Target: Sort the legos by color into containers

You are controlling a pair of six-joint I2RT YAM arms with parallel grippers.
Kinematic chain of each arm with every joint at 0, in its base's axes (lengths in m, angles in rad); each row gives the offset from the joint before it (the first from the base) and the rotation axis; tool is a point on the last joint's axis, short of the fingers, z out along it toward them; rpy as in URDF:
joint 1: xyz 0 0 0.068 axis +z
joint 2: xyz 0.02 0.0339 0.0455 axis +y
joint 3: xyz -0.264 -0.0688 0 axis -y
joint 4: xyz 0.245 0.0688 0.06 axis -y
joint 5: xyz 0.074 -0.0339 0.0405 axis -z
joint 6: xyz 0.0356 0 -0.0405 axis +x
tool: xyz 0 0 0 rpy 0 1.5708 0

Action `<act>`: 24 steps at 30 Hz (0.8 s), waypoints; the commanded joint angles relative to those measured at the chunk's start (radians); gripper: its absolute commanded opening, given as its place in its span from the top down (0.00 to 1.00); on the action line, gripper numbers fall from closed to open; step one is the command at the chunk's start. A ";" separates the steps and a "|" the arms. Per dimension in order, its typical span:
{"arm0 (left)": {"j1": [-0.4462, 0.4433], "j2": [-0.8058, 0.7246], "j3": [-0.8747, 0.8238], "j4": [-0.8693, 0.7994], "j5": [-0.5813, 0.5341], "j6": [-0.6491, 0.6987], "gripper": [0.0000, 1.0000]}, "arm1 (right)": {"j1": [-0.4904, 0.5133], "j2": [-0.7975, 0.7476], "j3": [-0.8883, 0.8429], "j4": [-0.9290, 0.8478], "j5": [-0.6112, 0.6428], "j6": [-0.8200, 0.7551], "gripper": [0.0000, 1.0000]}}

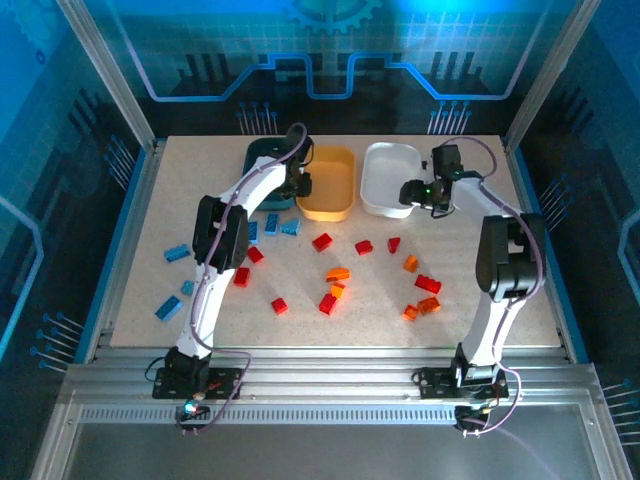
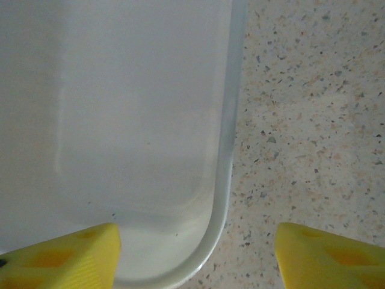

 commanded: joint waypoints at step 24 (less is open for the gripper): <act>0.022 -0.428 -0.240 0.073 0.124 -0.071 0.10 | 0.057 0.056 0.064 -0.050 0.103 -0.012 0.80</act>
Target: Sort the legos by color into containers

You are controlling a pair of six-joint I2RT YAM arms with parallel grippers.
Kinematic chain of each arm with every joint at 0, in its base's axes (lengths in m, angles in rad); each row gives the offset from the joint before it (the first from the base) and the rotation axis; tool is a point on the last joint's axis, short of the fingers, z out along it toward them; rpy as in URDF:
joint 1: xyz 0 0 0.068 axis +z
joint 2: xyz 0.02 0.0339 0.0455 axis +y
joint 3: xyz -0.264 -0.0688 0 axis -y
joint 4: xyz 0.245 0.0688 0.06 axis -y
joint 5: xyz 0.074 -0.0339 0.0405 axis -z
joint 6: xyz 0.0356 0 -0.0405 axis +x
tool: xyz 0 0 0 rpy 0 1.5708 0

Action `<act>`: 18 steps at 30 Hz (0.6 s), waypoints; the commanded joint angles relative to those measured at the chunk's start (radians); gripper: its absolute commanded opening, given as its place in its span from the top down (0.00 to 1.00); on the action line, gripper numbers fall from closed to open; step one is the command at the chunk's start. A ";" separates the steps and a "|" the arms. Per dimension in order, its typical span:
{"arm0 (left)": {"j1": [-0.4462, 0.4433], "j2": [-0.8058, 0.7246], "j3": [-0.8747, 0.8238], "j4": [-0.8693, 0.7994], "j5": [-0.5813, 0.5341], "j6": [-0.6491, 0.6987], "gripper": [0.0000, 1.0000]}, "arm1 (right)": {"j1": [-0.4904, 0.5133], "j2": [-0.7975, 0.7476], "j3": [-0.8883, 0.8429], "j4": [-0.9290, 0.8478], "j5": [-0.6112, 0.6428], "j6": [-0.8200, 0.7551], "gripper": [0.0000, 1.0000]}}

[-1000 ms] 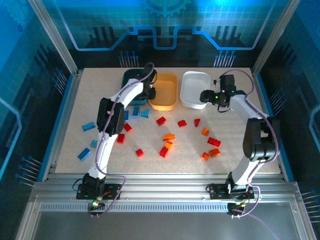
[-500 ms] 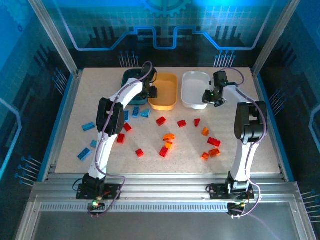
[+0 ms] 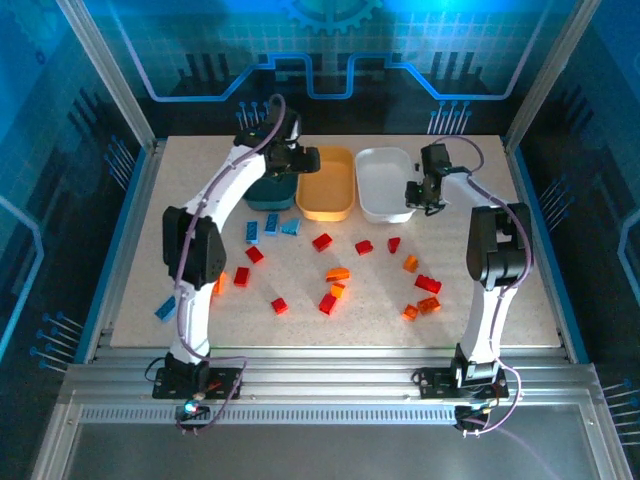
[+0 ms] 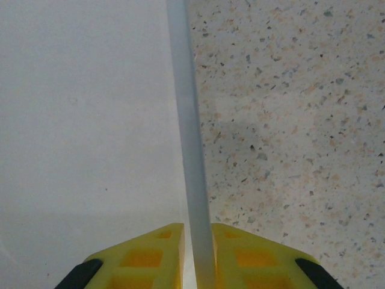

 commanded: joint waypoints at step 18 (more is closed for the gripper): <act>0.025 -0.460 -0.618 0.216 0.092 -0.153 0.07 | 0.061 -0.073 -0.011 -0.048 -0.034 0.134 0.54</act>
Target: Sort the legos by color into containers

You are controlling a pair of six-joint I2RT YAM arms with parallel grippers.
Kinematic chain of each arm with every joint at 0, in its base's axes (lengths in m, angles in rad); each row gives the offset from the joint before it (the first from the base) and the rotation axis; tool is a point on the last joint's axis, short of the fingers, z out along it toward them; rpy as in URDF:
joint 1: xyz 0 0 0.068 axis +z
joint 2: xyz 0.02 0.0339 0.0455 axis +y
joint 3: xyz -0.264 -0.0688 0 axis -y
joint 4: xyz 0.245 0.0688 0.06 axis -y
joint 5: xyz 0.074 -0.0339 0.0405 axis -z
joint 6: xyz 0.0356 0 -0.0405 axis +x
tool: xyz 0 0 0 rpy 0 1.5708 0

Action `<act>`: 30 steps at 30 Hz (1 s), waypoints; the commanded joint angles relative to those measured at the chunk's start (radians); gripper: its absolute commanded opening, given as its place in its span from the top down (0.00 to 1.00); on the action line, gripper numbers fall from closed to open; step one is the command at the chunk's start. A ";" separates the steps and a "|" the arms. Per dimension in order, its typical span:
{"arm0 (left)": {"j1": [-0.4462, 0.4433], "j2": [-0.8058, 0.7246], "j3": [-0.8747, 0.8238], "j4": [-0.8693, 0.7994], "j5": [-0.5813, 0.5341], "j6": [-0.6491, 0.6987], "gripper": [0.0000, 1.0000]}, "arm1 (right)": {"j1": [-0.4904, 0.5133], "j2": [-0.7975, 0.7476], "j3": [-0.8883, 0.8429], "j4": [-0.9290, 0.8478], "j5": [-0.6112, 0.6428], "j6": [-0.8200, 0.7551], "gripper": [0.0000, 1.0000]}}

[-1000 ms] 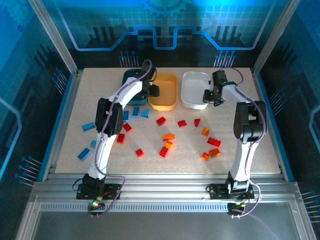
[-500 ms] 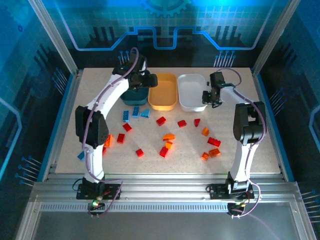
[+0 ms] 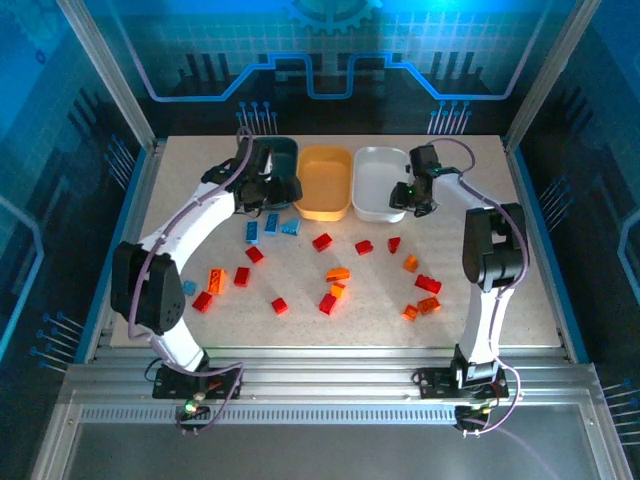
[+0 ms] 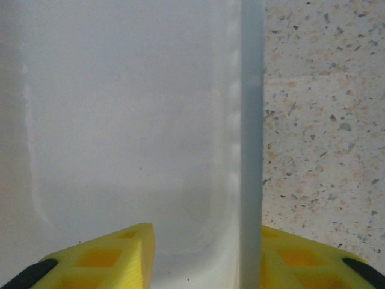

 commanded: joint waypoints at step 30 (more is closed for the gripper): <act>0.045 -0.782 -0.786 0.127 0.037 -0.323 0.01 | 0.178 -0.305 -0.327 -0.115 0.142 -0.042 0.35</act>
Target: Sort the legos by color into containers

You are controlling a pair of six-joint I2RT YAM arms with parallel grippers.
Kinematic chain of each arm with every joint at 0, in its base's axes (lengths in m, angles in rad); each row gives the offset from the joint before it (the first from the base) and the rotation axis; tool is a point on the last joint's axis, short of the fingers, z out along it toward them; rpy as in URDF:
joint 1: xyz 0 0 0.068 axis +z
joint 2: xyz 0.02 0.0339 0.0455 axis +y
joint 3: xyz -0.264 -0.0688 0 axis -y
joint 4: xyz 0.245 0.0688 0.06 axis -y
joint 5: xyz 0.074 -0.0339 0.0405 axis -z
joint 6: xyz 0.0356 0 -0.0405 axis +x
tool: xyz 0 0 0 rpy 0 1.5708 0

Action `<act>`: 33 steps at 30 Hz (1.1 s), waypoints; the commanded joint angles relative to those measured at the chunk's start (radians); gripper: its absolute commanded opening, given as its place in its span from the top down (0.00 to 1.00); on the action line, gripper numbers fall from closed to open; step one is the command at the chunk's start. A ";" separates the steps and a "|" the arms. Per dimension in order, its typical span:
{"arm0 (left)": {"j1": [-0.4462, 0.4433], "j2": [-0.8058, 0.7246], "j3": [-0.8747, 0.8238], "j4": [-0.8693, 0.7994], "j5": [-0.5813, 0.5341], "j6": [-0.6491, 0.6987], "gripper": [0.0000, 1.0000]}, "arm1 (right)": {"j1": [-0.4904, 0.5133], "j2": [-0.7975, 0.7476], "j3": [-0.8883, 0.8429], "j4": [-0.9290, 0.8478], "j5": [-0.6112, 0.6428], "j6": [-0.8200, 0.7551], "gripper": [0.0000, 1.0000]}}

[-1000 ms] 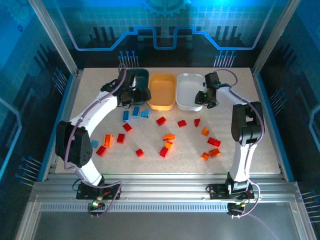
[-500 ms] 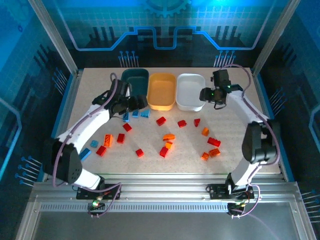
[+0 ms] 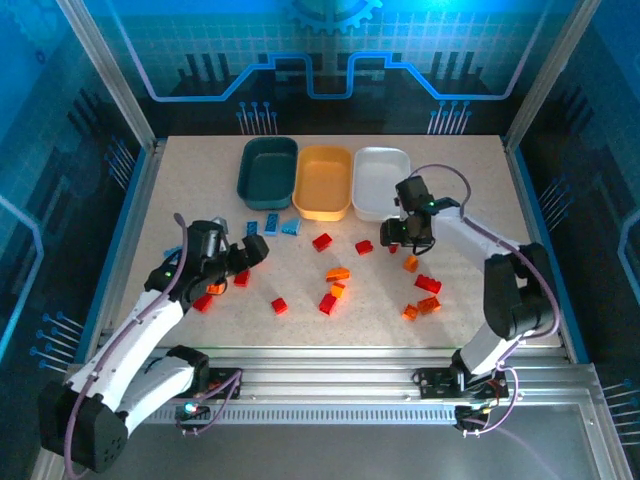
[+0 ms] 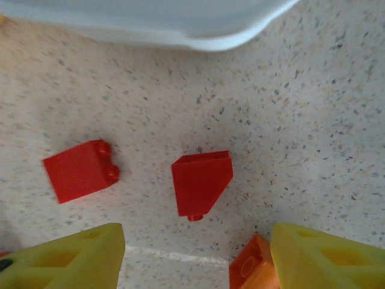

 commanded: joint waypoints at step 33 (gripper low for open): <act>0.047 0.117 0.080 -0.039 0.068 -0.028 0.01 | 0.098 -0.022 0.199 -0.104 0.137 -0.038 0.71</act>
